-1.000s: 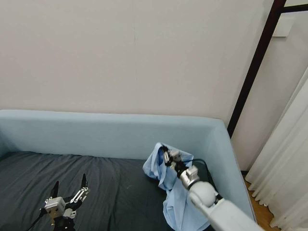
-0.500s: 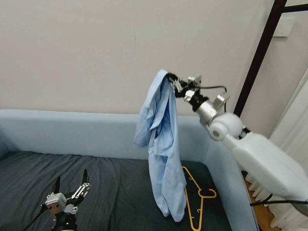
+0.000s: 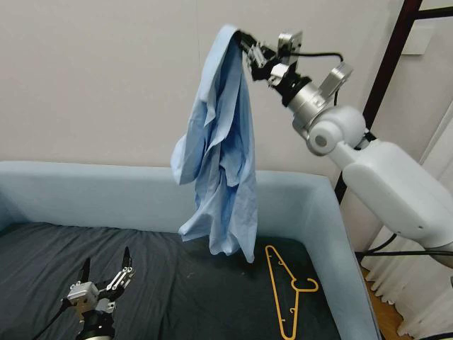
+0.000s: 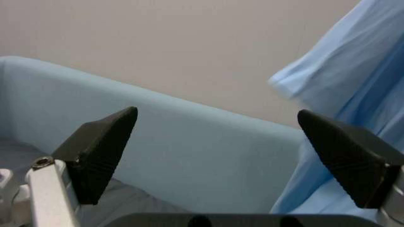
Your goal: Pick up the clothes from the sofa and hang them on the clothes hanger.
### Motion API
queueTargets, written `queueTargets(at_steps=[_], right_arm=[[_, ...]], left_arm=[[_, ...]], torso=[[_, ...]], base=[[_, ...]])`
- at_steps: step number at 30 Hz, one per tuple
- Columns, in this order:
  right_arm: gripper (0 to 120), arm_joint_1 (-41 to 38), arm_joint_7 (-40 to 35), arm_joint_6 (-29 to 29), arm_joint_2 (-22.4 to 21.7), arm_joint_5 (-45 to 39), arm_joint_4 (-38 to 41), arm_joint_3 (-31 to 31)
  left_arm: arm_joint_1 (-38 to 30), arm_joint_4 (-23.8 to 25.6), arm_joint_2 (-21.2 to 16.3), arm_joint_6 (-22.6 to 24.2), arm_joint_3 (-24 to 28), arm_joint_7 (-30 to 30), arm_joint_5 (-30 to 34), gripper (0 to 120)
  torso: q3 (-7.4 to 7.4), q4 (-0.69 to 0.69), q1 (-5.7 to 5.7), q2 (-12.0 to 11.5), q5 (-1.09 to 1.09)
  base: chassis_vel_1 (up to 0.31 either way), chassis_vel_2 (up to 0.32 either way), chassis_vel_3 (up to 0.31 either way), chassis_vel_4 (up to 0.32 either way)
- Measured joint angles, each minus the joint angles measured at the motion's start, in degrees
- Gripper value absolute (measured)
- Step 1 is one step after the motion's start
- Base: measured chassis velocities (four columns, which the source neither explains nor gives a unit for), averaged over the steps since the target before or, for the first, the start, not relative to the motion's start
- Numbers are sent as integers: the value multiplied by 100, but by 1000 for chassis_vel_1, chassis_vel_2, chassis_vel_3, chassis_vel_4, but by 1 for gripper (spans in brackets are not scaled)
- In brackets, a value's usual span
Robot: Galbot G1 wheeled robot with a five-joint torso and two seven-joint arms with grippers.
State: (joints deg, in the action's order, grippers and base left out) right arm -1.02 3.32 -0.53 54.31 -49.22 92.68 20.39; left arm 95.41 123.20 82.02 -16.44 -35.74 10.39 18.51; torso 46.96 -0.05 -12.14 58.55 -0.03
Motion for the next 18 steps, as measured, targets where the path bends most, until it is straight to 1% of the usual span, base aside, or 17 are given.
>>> queueTargets(at_steps=[1,3,4,6,8,9,12,13,16,17,18], right_arm=[[0,341,-109,-208,-58,248,83,87],[0,872,-279,-461,-127,651,208,274],[0,872,-279,-461,-127,651,208,274],[0,1414,-493,-631,-103,961,315,424],[0,1738,-654,-707,11,1043,374,494],[0,1738,-654,-707,11,1043,374,494],[0,1872,-772,-716,187,1065,382,628],[0,1872,-772,-716,187,1065,382,628],[0,1875,-911,-716,320,1047,390,734],[0,1864,-939,-716,376,1042,382,761],[0,1864,-939,-716,376,1042,382,761]], left_arm=[[12,-41,-25,-79,18,-106,-10,100],[15,-160,-99,-289,58,-385,-16,100],[15,-160,-99,-289,58,-385,-16,100],[-60,-431,-226,-665,136,-811,-9,100],[-193,-733,-352,-969,187,-1220,-65,100],[-193,-733,-352,-969,187,-1220,-65,100],[-470,-1018,-549,-1248,247,-1787,-126,100],[-470,-1018,-549,-1248,247,-1787,-126,100],[-765,-1267,-718,-1350,338,-2188,-258,100],[-885,-1412,-752,-1402,369,-2287,-382,100],[-885,-1412,-752,-1402,369,-2287,-382,100]], torso=[[1,-4,0,0,4],[1,-4,0,-1,5],[1,-4,0,-1,5],[0,-4,1,0,1],[1,-2,1,0,0],[1,-2,1,0,0],[0,1,1,0,-1],[0,1,1,0,-1],[0,-2,0,0,-1],[0,-3,0,0,-1],[0,-3,0,0,-1]], base=[[0,0,0,0],[0,0,0,0],[0,0,0,0],[0,0,0,0],[0,0,0,0],[0,0,0,0],[0,0,0,0],[0,0,0,0],[0,0,0,0],[0,0,0,0],[0,0,0,0]])
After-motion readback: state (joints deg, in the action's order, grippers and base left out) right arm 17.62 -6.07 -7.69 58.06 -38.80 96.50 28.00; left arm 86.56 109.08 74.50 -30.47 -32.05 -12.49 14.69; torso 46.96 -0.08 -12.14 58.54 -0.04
